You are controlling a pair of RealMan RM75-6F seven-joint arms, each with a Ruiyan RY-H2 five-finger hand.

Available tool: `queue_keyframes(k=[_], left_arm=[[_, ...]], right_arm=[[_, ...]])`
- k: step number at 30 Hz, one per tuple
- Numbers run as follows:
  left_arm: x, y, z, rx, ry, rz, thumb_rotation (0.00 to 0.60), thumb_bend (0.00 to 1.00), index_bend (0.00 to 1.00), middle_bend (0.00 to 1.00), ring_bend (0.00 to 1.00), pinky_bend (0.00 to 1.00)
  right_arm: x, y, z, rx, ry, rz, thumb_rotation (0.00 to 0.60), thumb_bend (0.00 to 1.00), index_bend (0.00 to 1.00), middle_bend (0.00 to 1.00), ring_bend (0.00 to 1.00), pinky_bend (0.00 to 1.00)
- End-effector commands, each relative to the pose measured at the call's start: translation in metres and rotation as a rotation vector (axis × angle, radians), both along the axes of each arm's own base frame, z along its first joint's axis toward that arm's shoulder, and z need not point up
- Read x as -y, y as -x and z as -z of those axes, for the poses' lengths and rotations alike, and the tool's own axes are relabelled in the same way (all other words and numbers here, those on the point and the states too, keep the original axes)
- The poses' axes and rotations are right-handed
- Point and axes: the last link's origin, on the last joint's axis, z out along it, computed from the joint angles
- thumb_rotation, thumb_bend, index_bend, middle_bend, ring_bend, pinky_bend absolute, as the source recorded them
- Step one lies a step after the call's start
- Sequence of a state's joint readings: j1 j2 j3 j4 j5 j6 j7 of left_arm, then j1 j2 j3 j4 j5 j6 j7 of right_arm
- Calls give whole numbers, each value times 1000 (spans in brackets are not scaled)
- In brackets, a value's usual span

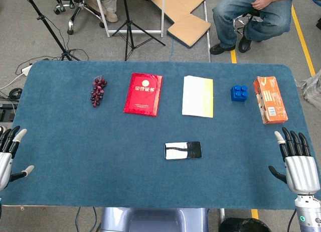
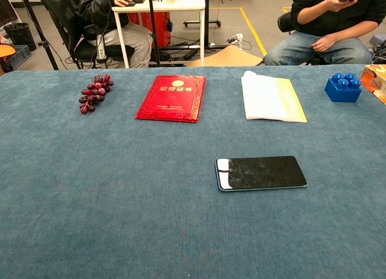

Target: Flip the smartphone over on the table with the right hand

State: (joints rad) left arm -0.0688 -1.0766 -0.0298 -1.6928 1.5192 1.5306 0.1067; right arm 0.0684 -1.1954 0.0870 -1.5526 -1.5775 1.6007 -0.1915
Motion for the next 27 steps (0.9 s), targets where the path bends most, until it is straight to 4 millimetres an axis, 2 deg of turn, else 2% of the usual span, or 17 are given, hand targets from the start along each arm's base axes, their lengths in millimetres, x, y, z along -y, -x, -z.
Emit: queue_keyframes(k=[1,6,10,13,19,23,27], left_arm=[[1,0,0,-6,2,-2,600,0,0,0,0,0],[1,3,1,-13,3,-9,600,0,0,0,0,0],[2,3,0,-9,1,-18,600,0,0,0,0,0],[2,5,0,-13,0,-22,600,0,0,0,0,0],[-5,11,5,-31,7,-53,600,0,0,0,0,0],[-9,13,11,-57,13,-72,600,0,0,0,0,0],[-13,15,14,-78,9,-86,600,0,0,0,0,0]], right_arm=[[0,1,1,5,-5,5,600,0,0,0,0,0],[0,0,3,21,-19,4,600,0,0,0,0,0],[6,-6,20,56,-125,-6,600,0,0,0,0,0],[22,-15,41,37,-235,-39,600,0,0,0,0,0],[76,-54,91,58,-461,-117,600,20,21,23,0,2],[106,-85,121,39,-560,-149,600,102,64,79,0,55],[125,-104,147,12,-609,-166,600,152,81,102,0,70]])
